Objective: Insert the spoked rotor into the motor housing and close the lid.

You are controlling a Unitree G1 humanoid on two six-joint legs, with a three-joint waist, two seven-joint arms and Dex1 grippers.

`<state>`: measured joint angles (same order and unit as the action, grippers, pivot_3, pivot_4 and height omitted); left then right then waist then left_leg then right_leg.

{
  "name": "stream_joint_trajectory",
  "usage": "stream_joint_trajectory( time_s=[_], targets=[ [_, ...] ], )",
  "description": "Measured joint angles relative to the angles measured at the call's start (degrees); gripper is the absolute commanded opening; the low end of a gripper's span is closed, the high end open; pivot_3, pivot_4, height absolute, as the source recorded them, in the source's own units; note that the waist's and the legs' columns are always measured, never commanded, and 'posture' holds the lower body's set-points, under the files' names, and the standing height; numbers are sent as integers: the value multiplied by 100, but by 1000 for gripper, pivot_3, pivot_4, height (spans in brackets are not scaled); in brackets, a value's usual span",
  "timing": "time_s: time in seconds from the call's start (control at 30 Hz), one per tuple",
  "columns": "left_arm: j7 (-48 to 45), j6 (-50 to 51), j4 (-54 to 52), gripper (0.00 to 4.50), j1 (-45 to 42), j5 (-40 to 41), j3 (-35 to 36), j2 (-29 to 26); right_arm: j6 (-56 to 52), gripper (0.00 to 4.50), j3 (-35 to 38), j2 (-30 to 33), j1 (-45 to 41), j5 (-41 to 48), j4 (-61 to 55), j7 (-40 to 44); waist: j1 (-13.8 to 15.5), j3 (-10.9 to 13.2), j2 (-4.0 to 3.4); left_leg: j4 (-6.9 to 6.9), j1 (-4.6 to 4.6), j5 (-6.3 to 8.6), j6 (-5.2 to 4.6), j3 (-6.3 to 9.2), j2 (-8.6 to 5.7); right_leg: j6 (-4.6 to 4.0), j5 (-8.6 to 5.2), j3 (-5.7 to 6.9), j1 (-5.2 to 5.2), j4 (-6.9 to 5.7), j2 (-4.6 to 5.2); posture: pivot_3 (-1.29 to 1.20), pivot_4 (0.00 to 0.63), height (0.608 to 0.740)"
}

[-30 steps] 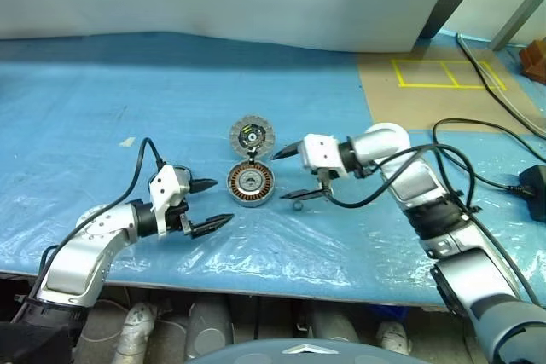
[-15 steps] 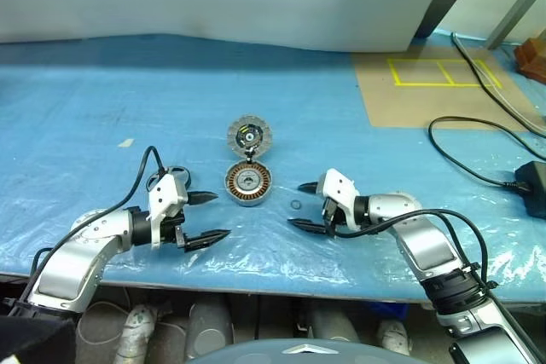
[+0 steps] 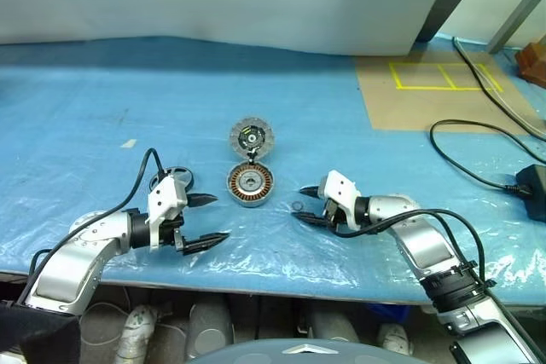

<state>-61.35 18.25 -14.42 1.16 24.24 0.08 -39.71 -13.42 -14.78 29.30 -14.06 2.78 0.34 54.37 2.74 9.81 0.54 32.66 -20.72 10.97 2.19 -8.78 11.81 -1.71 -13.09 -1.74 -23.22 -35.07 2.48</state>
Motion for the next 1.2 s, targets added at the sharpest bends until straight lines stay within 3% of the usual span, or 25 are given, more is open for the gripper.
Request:
stream_joint_trajectory(
  time_s=[0.13, 0.17, 0.5, 0.8, 0.97, 1.2],
  targets=[
    [113, 46, -99, 4500, -32, -9, -62, 39, 49, 697, -2, 11, -27, -1, 43, 0, -3, -1, 0, -5, 0, 0, 0, 0, 0, -6, 4, 1, 2, 8, 1, 0, 150, 740],
    [138, 47, -117, 4500, -37, -10, -72, 49, 53, 568, -12, 19, -29, -1, 43, 13, -4, -1, 1, -10, 0, 0, 0, 0, 0, -25, 15, 1, 2, 12, 1, 0, 150, 740],
    [214, 105, -160, 4500, -67, -11, -89, 53, -507, 570, -59, 43, -286, 188, -154, 214, -18, 0, -2, -28, -13, -1, 1, -2, -2, -37, 22, 4, -12, 28, -2, 0, 150, 740],
    [221, 109, -173, 4500, -138, -6, -175, 130, -1259, 570, 26, -115, -1230, 752, -868, 348, -17, 0, -3, -31, -31, -12, 19, -2, -4, -40, 20, 9, -27, 29, -8, 0, 150, 740],
    [254, 111, -171, 4500, -255, -20, -162, 113, -1025, 570, -397, -748, -1917, 587, -81, 275, -39, 1, -4, -32, -34, -13, 21, -5, -2, -42, 19, 10, -37, 20, -11, 0, 150, 740],
    [439, 286, -262, 4500, -339, -16, -144, 80, -127, 570, -808, -1064, -2340, 127, 1185, 402, -21, 1, -4, -26, -51, -15, 26, -6, -5, -41, 20, 14, -41, 23, -6, 0, 150, 740]
  ],
)
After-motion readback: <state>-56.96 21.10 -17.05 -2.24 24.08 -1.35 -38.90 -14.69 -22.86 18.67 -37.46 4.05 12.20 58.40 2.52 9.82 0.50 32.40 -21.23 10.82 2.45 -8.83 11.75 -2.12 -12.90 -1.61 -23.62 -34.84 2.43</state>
